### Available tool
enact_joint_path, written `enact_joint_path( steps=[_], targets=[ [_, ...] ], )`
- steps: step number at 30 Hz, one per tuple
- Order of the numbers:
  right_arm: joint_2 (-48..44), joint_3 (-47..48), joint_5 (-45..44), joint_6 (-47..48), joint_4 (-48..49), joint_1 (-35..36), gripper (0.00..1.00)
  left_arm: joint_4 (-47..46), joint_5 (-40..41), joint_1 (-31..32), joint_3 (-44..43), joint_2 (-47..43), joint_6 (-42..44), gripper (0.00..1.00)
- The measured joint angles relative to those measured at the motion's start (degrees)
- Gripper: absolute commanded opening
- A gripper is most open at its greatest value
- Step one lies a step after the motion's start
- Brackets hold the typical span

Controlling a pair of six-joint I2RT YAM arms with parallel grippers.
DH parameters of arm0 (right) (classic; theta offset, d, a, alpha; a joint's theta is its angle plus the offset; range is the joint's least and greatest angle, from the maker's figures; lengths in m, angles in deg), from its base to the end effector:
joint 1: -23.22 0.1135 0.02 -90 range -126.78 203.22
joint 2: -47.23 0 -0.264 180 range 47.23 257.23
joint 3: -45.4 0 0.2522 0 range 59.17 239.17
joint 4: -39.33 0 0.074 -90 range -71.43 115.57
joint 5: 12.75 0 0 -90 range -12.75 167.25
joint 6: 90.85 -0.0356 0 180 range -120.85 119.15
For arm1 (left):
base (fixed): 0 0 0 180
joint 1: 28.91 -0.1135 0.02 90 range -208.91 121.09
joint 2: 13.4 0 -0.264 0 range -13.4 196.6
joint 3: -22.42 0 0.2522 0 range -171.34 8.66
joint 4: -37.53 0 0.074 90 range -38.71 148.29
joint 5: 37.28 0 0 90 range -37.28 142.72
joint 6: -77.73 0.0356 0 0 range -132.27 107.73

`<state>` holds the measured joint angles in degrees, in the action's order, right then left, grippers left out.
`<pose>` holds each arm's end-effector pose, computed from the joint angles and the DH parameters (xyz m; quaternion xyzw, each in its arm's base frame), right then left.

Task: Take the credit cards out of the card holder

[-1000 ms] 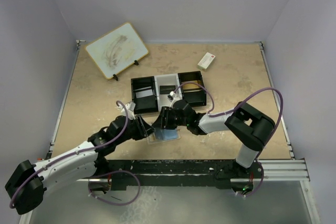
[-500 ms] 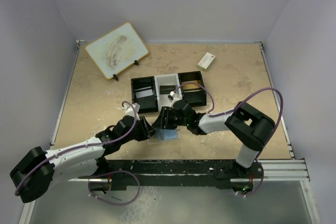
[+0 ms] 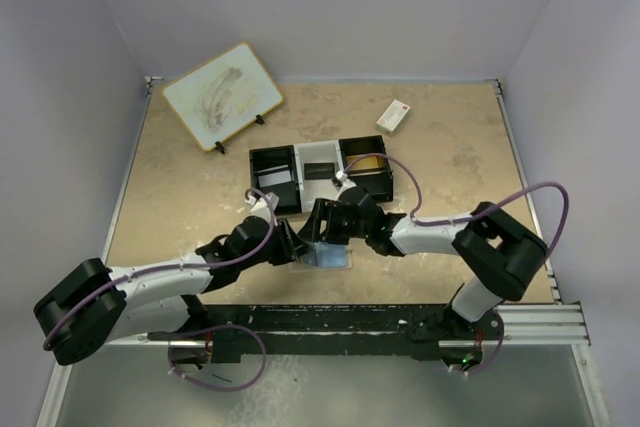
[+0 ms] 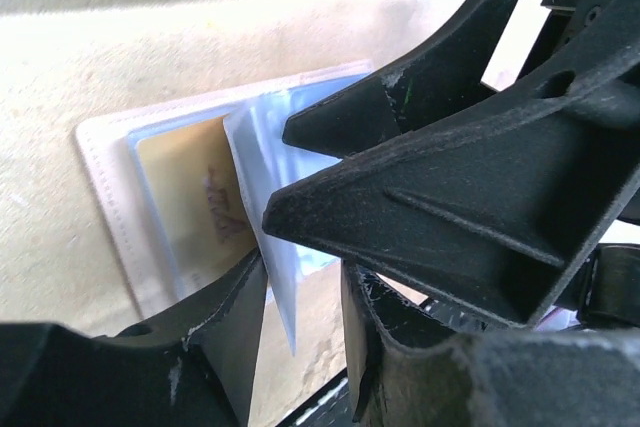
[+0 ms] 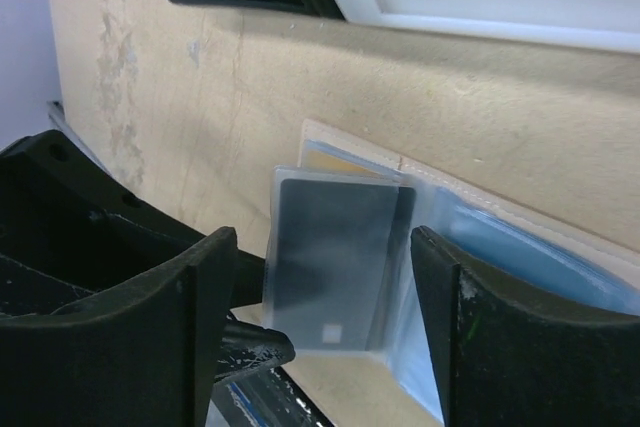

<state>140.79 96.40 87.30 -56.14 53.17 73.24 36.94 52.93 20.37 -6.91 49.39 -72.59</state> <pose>0.1994 0.2475 0.1540 -0.0052 0.8582 0.4493 0.2481 0.1317 -0.1528 0.1497 -0.0854 0.8741 -0.3898 0.2769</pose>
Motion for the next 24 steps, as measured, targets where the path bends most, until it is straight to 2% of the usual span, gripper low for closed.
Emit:
enact_joint_path(
  steps=[2, 12, 19, 24],
  targets=[
    [-2.73, 0.15, -1.88, 0.52, -3.21, -0.28, 0.79, -1.01, -0.15, 0.04, -0.94, 0.72, 0.09, 0.34],
    [-14.69, -0.02, -12.02, 1.36, -16.85, -2.56, 0.81, -8.33, -2.36, 2.78, -5.31, 11.21, 0.02, 0.38],
    [-26.77, -4.02, -16.52, 2.34, -21.64, -5.62, 0.67, -8.13, -2.49, 5.27, -9.68, 15.65, 1.44, 0.44],
    [-28.02, -5.75, -13.18, 2.99, -19.82, -5.73, 0.57, 0.72, 0.68, 5.68, -11.10, 10.03, 4.11, 0.45]
  ],
)
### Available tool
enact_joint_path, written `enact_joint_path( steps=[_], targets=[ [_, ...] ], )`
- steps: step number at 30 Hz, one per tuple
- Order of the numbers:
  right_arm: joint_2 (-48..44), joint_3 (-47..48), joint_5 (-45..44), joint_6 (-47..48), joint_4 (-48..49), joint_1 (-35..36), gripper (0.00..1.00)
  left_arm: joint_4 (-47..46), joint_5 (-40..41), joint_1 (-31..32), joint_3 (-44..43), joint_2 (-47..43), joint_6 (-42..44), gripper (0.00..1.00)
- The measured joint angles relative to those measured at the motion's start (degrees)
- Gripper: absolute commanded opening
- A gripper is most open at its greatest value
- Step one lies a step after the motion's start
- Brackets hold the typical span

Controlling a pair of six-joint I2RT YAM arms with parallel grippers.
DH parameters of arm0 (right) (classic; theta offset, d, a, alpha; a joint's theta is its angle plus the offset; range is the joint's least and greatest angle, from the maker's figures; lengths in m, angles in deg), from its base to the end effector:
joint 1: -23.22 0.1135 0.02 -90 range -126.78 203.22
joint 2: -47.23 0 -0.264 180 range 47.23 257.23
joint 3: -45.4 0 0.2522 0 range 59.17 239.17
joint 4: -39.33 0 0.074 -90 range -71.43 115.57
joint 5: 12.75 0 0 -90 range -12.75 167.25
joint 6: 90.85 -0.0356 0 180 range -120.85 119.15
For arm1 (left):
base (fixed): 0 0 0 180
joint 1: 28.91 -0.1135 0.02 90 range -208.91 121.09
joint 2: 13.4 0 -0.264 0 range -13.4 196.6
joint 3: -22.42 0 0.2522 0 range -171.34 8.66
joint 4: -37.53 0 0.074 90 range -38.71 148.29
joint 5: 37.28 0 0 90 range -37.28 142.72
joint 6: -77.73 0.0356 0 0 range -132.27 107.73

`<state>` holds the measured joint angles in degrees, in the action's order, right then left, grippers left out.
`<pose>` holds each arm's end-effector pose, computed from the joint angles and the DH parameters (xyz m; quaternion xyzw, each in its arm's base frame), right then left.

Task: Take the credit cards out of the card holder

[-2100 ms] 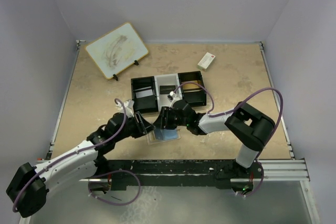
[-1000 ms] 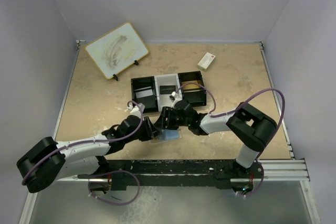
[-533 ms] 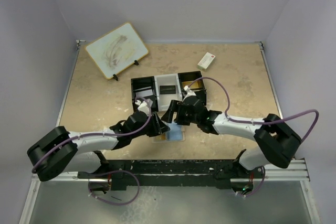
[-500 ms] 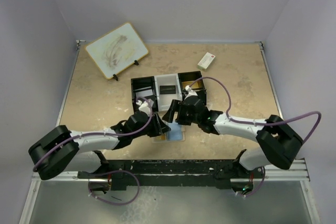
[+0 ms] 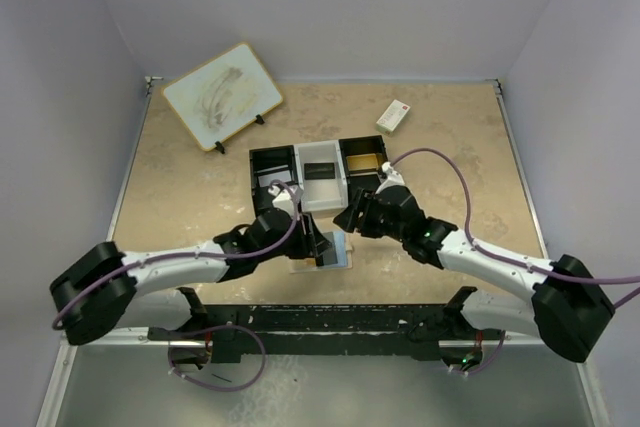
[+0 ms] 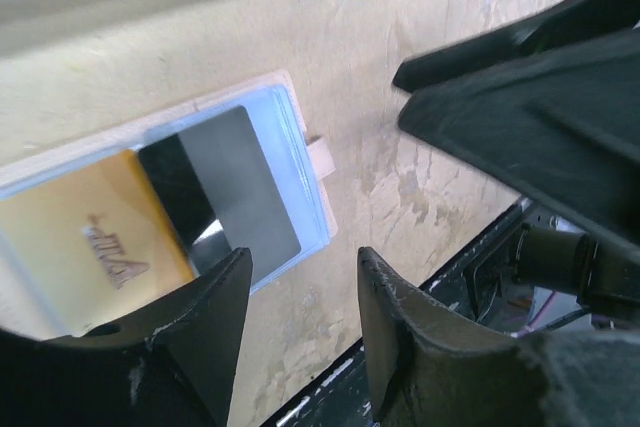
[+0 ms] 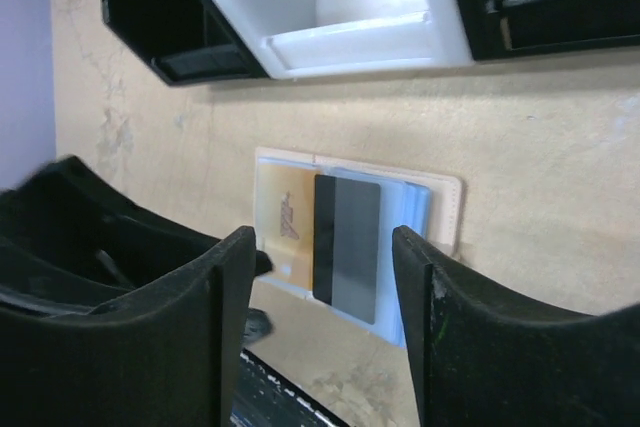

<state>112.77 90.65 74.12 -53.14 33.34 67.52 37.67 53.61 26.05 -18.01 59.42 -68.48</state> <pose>0.1770 0.1700 0.2178 0.0735 0.8460 0.3785 0.3684 0.1425 -0.2022 0.1717 -0.0133 0.8767 -0.3927 0.2773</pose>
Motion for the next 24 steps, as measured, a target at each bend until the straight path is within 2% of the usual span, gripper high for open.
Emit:
enact_joint_path(
  steps=[5, 10, 15, 24],
  targets=[
    [2.84, -2.03, 5.42, 1.20, 6.69, 0.00, 0.50, 10.84, 9.46, -0.02, -0.20, -13.22, 0.68, 0.45],
    [8.79, -2.14, 9.16, 1.33, 11.98, 0.07, 0.43, 15.06, 14.99, -0.09, 0.85, -18.60, -0.44, 0.45],
    [12.24, -2.14, 9.46, 1.40, 12.83, 0.11, 0.36, 10.14, 13.09, -0.07, 3.10, -11.78, -3.04, 0.44],
    [16.59, -4.52, 11.32, 1.36, 14.53, 0.11, 0.31, -5.18, 8.13, -0.07, 5.11, 1.88, -7.39, 0.44]
  ],
)
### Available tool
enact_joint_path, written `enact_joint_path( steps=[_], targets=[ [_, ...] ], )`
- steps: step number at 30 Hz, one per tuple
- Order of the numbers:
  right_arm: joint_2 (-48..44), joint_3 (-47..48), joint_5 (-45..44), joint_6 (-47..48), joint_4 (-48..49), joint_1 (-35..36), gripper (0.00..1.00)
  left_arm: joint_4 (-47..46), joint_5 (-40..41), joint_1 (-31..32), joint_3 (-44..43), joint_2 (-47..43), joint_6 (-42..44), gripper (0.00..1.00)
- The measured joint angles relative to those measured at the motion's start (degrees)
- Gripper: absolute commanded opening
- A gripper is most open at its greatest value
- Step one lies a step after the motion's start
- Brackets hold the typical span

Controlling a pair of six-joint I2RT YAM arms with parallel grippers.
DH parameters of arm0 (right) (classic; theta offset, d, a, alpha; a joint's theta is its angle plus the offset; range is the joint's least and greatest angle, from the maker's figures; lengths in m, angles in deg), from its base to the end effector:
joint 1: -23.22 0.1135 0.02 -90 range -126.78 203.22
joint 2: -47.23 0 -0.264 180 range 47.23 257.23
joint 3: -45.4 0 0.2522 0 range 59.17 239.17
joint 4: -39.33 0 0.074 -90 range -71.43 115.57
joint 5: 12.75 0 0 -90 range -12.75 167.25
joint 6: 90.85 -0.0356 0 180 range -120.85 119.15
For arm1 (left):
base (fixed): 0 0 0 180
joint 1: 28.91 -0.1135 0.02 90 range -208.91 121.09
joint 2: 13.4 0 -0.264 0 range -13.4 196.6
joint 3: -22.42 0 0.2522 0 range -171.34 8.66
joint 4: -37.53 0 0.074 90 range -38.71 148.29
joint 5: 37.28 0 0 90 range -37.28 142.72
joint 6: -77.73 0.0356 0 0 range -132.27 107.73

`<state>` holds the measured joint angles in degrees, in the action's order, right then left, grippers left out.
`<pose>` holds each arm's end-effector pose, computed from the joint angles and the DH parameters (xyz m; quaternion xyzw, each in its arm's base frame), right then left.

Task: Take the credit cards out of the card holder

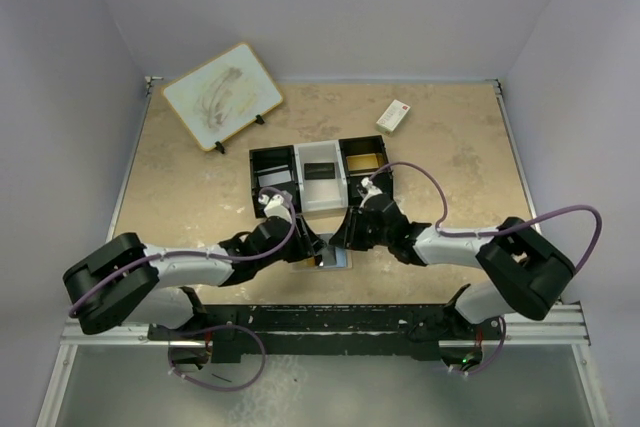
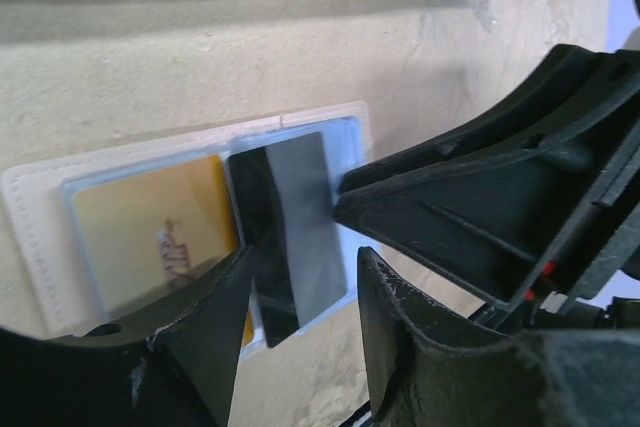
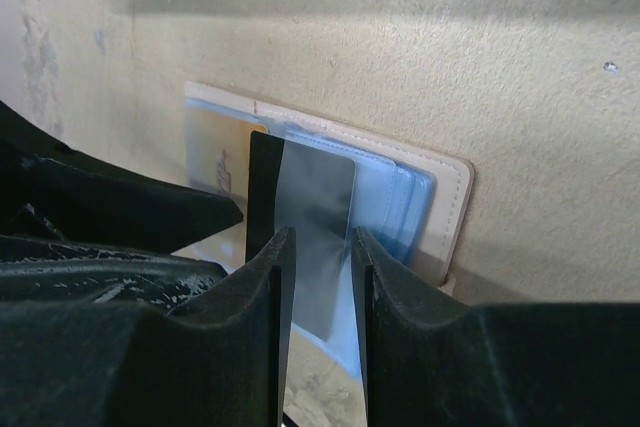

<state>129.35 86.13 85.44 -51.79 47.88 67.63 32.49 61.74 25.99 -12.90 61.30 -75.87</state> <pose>0.1856 0.1889 0.1490 0.0158 0.8764 0.3950 0.2749 0.1399 -0.1894 0.1466 -0.1035 0.8763 -0.3644 0.2977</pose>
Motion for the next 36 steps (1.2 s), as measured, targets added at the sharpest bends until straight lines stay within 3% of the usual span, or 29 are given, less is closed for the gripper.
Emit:
enact_joint_path(
  steps=[11, 26, 31, 36],
  targets=[
    [1.84, -2.91, 0.28, -2.23, 7.32, -0.07, 0.28, -14.45, -1.51, -0.59, 6.56, 3.41, -4.28, 0.44],
    [1.99, -3.61, -0.09, -3.04, 8.44, -0.07, 0.24, -11.61, 0.68, -0.76, 7.23, 1.03, -4.42, 0.46],
    [2.38, -3.74, -0.02, -3.17, 9.14, -0.07, 0.23, -16.52, -0.46, -0.76, 7.72, 4.09, -4.57, 0.37],
    [2.67, -4.07, -0.07, -3.96, 9.94, -0.07, 0.21, -29.90, -1.66, -0.83, 10.38, 11.91, -7.80, 0.31]
  ],
)
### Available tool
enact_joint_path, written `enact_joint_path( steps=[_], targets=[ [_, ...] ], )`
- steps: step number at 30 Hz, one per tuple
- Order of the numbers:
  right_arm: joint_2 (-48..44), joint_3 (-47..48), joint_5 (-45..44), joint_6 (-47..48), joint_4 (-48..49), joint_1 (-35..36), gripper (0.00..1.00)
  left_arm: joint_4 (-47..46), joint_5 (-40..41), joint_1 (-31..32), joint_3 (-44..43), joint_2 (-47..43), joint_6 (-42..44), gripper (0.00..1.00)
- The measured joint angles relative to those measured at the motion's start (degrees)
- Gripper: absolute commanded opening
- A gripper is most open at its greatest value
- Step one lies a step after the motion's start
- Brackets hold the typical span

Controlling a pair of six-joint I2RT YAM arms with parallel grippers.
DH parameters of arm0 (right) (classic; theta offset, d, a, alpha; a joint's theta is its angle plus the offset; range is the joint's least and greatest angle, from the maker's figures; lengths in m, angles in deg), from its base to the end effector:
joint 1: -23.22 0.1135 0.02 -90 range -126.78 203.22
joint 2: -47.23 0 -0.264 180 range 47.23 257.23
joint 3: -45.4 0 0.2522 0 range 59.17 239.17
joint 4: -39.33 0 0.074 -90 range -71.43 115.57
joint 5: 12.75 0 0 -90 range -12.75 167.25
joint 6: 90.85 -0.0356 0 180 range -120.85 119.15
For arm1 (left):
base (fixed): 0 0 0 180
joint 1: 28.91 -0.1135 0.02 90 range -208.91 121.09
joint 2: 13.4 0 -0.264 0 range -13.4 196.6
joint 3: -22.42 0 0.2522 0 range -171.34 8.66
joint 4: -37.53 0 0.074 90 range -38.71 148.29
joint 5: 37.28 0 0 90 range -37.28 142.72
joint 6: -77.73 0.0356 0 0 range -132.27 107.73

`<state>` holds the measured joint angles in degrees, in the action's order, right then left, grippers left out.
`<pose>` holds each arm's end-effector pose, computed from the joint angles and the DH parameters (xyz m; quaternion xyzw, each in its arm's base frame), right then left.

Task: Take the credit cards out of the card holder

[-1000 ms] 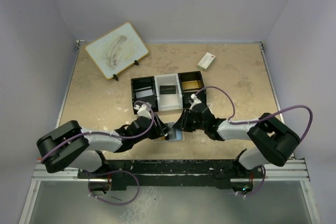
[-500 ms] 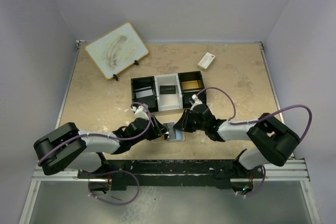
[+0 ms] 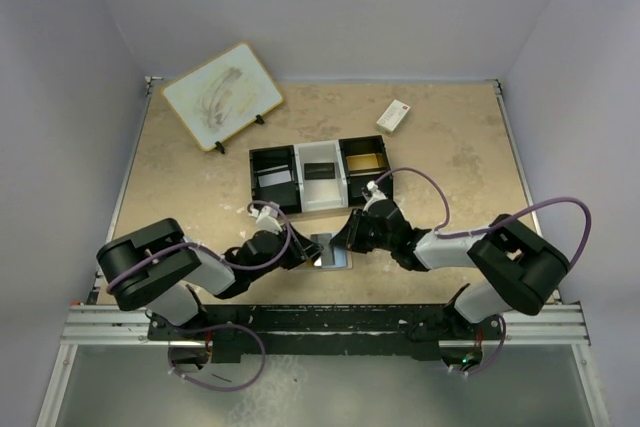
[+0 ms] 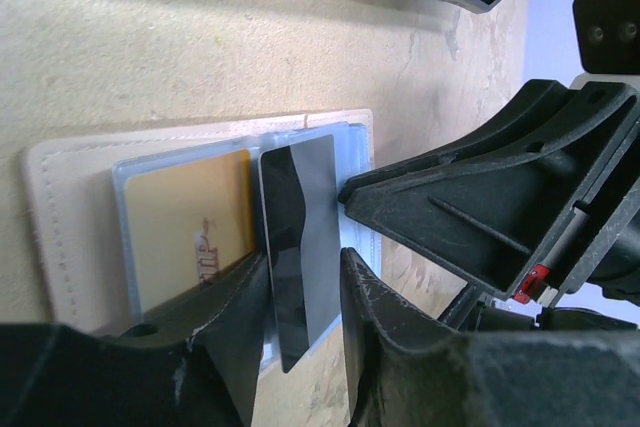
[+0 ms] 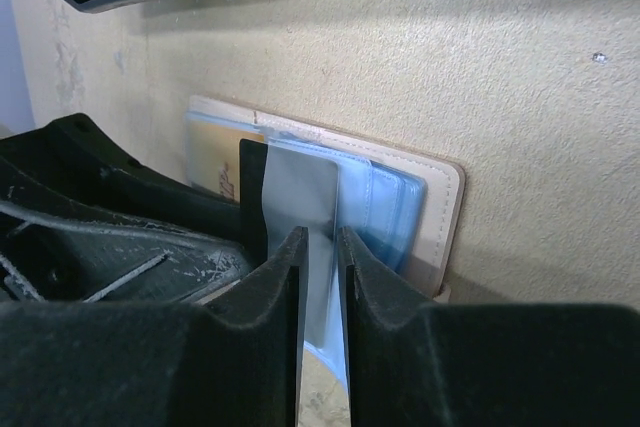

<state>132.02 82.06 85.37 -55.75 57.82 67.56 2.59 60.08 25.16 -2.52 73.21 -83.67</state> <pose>0.1819 0.1848 0.1346 0.0439 0.8619 0.4216 0.2782 0.1338 -0.1768 0.1059 -0.1613 0.8349 -0.4402 0.2884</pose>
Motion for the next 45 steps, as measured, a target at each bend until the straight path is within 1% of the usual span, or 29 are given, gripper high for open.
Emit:
enact_joint_path(
  steps=[1, 3, 6, 10, 18, 26, 29, 32, 35, 40, 42, 45],
  targets=[
    [0.00, -0.26, -0.02, -0.22, 0.46, 0.00, 0.21, -2.51, 0.15, 0.00, 0.96, 0.90, -0.96, 0.30],
    [0.04, -0.70, 0.00, -0.59, 1.22, 0.00, 0.20, -5.84, 0.35, 0.00, 2.27, 2.01, -2.23, 0.26],
    [0.42, -0.79, 0.04, -0.87, 1.79, -0.04, 0.20, -7.43, 0.35, 0.00, 2.80, 2.91, -3.13, 0.13],
    [0.59, -0.79, 0.07, -1.16, 1.99, -0.04, 0.19, -6.84, 0.55, 0.00, 2.84, 2.99, -3.17, 0.00],
    [0.57, -0.79, -0.11, -1.70, 1.79, -0.04, 0.20, -5.27, 1.01, 0.00, 3.06, 0.02, -3.04, 0.00],
    [0.13, -0.74, -1.07, -2.21, 0.98, 0.02, 0.20, 2.10, 2.29, 0.00, 3.21, -5.77, -2.43, 0.01],
    [0.09, -0.52, -1.07, -2.08, 0.57, 0.02, 0.20, 4.31, 2.69, 0.00, 3.21, -7.93, -1.79, 0.13],
    [0.09, -0.35, -1.14, -1.86, 0.31, 0.02, 0.20, 5.03, 2.56, 0.00, 3.21, -7.82, -0.96, 0.19],
    [0.15, -0.35, -1.09, -1.84, 0.33, 0.02, 0.20, 2.97, 1.57, 0.00, 3.13, -5.31, -1.01, 0.22],
    [0.31, -0.35, -1.03, -1.84, 0.57, 0.02, 0.19, -5.68, -1.07, 0.00, 2.75, 1.70, -2.05, 0.23],
    [0.31, -0.35, -1.03, -1.84, 0.57, 0.02, 0.19, -9.38, -1.77, 0.00, 2.75, 4.39, -2.99, 0.19],
    [0.31, -0.35, -1.03, -1.86, 0.57, 0.02, 0.19, -13.22, -2.25, -0.02, 2.93, 7.13, -3.69, 0.10]
  ],
)
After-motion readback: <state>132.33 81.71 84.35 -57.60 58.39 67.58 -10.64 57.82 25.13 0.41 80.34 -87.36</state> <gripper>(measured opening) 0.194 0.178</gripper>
